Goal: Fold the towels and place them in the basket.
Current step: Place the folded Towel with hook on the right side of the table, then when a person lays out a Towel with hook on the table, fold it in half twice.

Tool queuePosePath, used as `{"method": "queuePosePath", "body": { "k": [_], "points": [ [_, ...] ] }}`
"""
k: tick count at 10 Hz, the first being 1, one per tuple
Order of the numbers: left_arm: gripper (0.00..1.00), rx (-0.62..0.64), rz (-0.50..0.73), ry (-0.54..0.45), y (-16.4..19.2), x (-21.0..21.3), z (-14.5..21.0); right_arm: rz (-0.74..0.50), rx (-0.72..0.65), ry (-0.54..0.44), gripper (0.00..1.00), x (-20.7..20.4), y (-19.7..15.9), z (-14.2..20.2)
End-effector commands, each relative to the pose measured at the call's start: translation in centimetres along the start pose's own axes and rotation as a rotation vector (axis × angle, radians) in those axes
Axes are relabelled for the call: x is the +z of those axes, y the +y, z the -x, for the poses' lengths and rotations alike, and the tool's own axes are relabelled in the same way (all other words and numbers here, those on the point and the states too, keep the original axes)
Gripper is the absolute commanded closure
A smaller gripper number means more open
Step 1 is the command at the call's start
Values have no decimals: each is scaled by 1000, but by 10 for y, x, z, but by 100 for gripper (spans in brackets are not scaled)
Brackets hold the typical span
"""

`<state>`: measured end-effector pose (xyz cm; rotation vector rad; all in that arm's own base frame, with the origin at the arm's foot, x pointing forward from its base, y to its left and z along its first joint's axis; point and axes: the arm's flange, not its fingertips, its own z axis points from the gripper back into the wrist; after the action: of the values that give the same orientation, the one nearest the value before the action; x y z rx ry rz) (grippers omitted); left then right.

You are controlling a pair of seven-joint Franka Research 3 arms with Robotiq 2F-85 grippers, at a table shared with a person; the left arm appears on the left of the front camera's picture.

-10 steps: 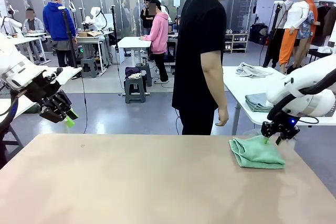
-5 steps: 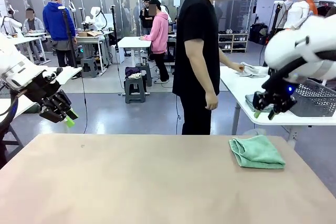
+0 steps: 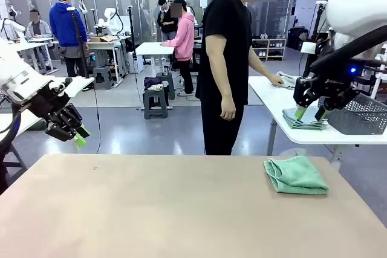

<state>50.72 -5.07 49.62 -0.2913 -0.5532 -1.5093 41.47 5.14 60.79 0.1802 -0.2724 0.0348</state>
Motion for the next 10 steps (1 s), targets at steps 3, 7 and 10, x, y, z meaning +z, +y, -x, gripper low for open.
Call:
{"method": "queuePosePath", "body": {
  "k": [3, 7, 10],
  "points": [
    [58, -1, -3, -1, 0, 1, 0, -1, 11, 1, 47, 10, 4, 15],
    [58, -1, -3, -1, 0, 1, 0, -1, 11, 1, 47, 10, 4, 15],
    [58, -1, -3, -1, 0, 1, 0, -1, 11, 1, 47, 10, 4, 15]
  ]
}}
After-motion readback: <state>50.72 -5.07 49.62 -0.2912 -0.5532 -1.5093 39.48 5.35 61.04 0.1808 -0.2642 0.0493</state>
